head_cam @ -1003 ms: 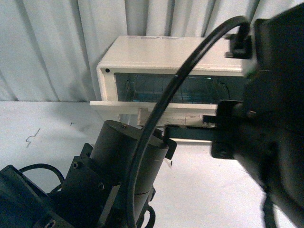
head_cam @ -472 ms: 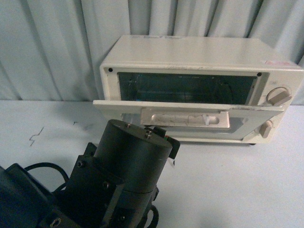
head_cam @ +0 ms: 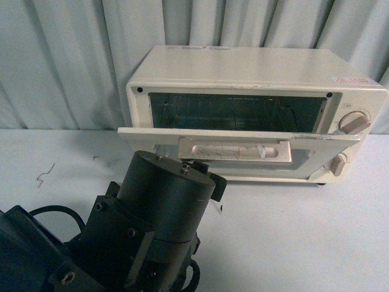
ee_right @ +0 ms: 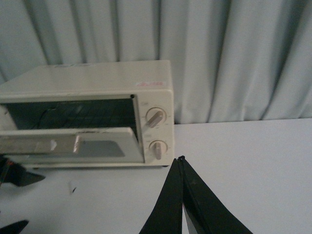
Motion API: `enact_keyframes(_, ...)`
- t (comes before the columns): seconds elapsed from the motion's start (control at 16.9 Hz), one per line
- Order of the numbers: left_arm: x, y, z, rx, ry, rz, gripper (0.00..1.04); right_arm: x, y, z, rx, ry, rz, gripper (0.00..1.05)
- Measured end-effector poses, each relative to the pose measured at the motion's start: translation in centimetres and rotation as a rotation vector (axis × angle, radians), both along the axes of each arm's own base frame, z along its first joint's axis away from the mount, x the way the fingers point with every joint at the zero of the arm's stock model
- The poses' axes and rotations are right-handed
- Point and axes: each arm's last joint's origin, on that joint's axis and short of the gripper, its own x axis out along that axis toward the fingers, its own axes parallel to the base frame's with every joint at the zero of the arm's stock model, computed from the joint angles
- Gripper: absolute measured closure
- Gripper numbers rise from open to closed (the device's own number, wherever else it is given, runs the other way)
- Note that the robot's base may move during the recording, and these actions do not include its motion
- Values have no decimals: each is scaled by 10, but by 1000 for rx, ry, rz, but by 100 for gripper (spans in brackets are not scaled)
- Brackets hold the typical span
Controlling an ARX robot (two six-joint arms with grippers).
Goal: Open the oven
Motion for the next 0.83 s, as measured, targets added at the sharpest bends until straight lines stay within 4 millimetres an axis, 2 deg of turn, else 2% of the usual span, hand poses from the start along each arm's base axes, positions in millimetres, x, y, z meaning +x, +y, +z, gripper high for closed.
enact_keyframes(0.12, 0, 0, 0, 1, 0, 1, 7, 0, -10, 1, -8, -6, -54, 103)
enact_keyframes(0.83, 0, 0, 0, 1, 0, 0, 7, 0, -8, 0, -14, -5, -21, 103)
